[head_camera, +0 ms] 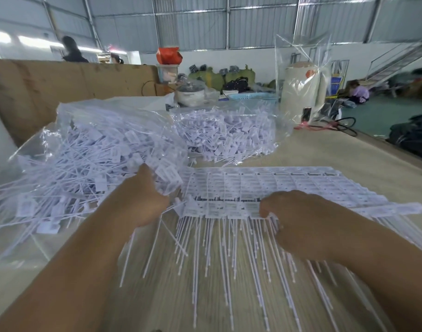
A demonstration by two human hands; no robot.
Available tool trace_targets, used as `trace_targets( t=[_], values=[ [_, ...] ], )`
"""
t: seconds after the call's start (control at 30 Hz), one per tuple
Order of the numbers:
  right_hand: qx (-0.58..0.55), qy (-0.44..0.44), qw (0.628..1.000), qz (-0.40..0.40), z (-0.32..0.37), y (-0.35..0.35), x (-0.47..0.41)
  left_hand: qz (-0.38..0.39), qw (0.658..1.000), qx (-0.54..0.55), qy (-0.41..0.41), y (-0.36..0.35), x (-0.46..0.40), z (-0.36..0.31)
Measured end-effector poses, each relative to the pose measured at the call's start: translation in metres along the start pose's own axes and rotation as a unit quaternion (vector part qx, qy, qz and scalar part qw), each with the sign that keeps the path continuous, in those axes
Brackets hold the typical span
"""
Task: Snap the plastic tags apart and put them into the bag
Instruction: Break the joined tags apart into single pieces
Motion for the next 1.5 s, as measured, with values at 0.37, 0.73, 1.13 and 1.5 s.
trace_targets(
  t=[0.37, 0.73, 1.13, 1.5],
  values=[
    [-0.036, 0.041, 0.998, 0.027, 0.025, -0.032, -0.006, -0.018, 0.999, -0.045, -0.013, -0.011, -0.008, 0.005],
    [-0.050, 0.022, 0.998, 0.028, 0.016, -0.022, -0.006, -0.062, 0.996, -0.057, 0.029, -0.006, -0.013, 0.017],
    [-0.085, 0.016, 0.994, -0.062, 0.015, 0.000, -0.006, -0.088, 0.982, -0.164, 0.020, 0.009, -0.003, -0.003],
    [-0.069, 0.001, 0.997, -0.041, 0.010, -0.008, -0.010, 0.073, 0.958, -0.062, -0.270, -0.045, 0.019, -0.080]
  ],
)
Point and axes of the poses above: each hand's wrist, its own x-axis away from the middle knuckle, its own y-axis out of the back of the hand, z = x × y, the point moved 10 cm from there along -x, towards the middle knuckle, and after that the axes turned 8 degrees about -y, right-handed, at the moved point
